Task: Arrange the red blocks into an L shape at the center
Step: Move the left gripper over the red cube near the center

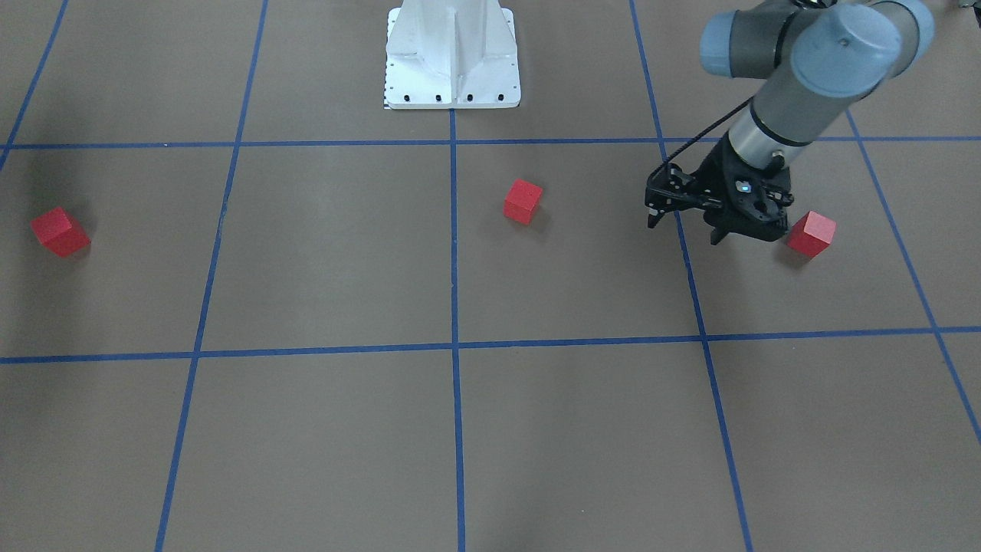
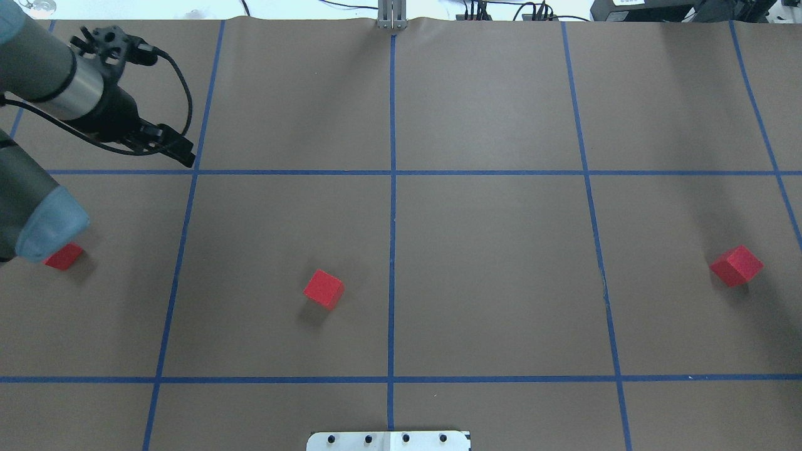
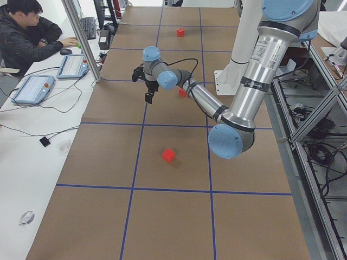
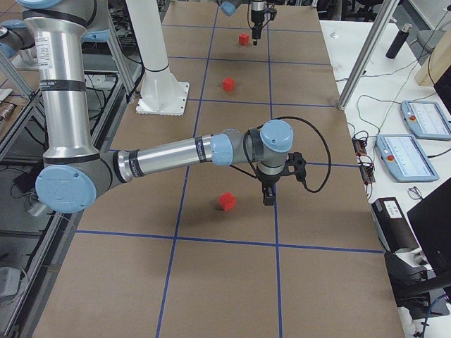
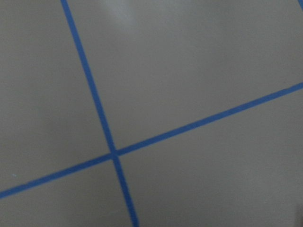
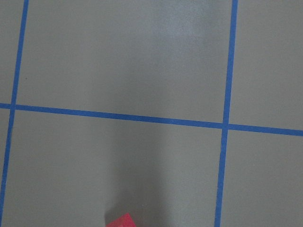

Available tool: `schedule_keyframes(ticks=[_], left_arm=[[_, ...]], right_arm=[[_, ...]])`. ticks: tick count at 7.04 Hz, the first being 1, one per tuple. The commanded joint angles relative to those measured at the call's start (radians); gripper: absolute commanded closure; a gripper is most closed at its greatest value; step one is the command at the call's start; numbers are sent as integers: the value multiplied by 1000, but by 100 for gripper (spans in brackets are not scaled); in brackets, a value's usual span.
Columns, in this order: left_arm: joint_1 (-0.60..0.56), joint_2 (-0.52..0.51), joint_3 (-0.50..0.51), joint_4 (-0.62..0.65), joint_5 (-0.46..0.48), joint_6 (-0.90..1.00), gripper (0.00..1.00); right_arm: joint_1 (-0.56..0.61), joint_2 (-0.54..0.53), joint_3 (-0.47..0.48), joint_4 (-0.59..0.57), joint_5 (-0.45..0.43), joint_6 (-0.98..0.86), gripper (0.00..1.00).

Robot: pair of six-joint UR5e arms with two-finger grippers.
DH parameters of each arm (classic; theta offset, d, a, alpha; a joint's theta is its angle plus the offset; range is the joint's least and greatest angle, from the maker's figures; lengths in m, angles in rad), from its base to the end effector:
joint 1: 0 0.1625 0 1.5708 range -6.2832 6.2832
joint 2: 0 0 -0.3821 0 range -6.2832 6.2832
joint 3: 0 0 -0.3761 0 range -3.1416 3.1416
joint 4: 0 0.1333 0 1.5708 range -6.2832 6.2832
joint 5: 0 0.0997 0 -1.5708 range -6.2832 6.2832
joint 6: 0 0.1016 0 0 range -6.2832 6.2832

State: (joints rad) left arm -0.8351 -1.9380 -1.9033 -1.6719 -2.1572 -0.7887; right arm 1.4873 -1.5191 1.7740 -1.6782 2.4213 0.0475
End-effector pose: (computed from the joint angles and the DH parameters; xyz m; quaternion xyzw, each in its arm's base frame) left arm 0.3154 -0.4632 0.2643 0.0861 0.4502 0.0893 0.8843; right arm 0.0157 -0.4952 0.5009 0.0400 -0.4149 -0.0467 0.9078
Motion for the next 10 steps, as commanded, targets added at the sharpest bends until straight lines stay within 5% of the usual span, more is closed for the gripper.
schedule_keyframes(ticks=[1, 4, 8, 10], left_arm=[[205, -63, -72, 38, 138, -154, 0], [269, -390, 60, 490, 17, -147, 0], [281, -409, 173, 491, 31, -80, 0], [287, -392, 112, 408, 170, -20, 0]], right_arm=[[-2, -9, 2, 0, 2, 2, 1], [-2, -12, -8, -2, -1, -6, 1], [-2, -10, -10, 0, -2, 0, 1], [-2, -12, -10, -2, -1, 2, 1]])
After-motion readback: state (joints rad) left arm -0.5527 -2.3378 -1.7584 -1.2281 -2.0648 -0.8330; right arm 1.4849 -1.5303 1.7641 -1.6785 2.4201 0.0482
